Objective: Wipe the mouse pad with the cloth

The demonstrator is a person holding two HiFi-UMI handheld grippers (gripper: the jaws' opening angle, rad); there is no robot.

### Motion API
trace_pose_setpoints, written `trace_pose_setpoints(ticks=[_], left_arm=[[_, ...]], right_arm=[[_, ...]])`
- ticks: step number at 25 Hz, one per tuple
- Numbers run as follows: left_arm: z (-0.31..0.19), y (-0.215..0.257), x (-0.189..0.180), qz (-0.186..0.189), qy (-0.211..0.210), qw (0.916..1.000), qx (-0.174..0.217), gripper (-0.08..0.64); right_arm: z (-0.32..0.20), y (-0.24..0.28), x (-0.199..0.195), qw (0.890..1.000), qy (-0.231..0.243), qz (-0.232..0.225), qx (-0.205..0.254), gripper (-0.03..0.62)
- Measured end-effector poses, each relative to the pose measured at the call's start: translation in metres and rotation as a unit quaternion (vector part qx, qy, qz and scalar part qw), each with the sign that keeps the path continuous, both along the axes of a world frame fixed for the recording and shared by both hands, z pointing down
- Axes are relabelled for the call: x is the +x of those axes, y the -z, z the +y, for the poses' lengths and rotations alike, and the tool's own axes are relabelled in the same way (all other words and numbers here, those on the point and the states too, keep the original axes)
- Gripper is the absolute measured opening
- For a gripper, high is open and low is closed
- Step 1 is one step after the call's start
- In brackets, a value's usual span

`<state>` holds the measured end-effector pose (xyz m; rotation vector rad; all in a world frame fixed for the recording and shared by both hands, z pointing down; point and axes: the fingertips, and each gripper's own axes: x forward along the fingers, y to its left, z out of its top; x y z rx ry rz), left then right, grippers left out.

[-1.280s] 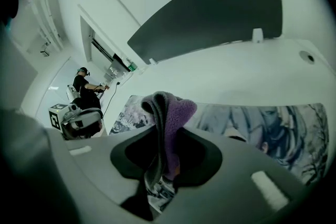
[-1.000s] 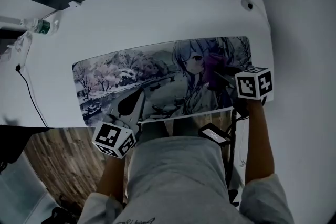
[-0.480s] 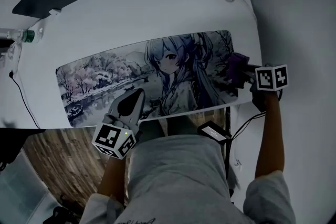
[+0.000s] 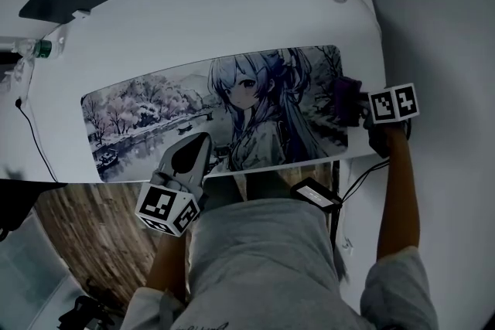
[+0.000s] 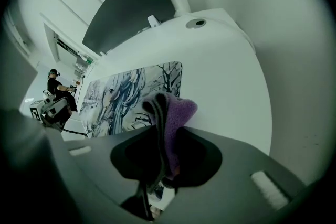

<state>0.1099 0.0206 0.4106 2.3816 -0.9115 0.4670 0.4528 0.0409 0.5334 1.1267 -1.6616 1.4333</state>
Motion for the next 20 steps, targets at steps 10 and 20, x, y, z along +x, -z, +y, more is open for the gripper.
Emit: trace_pose_setpoints(ticks=[10,20], left_arm=[[-0.001,0.001,-0.013,0.004,0.009,0.9999,0.002,0.015],[-0.009,0.001,-0.052,0.01,0.004,0.9999,0.004,0.015]], right_arm=[[0.0,0.0,-0.005,1.0,-0.017,0.02,0.003,0.097],[-0.005,-0.003,-0.029,0.999,-0.042,0.024,-0.004,0.097]])
